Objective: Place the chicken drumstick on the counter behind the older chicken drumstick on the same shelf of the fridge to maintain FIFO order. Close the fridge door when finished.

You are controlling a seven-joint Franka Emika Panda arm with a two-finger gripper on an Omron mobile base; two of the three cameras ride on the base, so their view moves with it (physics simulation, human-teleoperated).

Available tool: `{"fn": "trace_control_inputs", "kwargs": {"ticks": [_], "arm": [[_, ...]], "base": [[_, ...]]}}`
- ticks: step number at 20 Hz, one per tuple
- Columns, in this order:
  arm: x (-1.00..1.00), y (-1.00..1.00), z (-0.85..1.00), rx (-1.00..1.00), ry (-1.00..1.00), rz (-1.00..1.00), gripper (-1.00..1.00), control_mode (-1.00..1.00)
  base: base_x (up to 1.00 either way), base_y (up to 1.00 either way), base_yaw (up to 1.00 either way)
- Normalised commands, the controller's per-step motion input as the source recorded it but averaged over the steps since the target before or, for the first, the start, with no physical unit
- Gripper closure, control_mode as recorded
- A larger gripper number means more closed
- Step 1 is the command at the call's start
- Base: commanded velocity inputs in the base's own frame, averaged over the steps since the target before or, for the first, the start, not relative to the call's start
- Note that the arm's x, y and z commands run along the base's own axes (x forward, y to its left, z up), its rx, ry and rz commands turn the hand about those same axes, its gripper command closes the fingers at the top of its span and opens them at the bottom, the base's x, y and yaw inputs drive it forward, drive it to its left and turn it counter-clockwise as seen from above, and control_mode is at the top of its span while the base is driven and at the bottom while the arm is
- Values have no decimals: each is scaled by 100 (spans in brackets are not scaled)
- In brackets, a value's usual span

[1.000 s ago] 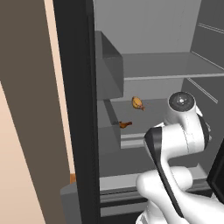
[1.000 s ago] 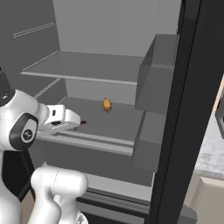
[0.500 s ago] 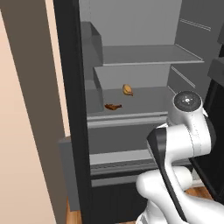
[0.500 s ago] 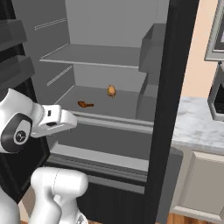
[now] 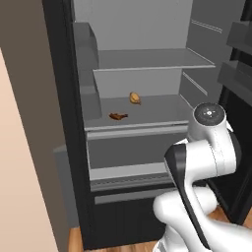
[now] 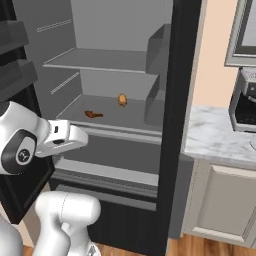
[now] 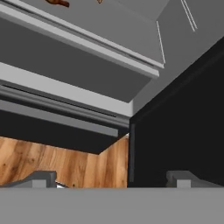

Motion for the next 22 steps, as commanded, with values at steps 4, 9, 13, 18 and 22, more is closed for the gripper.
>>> {"fn": "trace_control_inputs", "kwargs": {"ticks": [4, 9, 13, 18, 22], "arm": [[0, 0, 0, 0, 0, 0, -100, 100], [0, 0, 0, 0, 0, 0, -100, 100], [0, 0, 0, 0, 0, 0, -100, 100], [0, 0, 0, 0, 0, 0, -100, 100], [0, -1, 0, 3, -2, 0, -100, -100]], "base": [[-13, -24, -13], [-38, -4, -12], [-51, -3, -10], [-18, 0, -3], [0, 0, 0]]}}
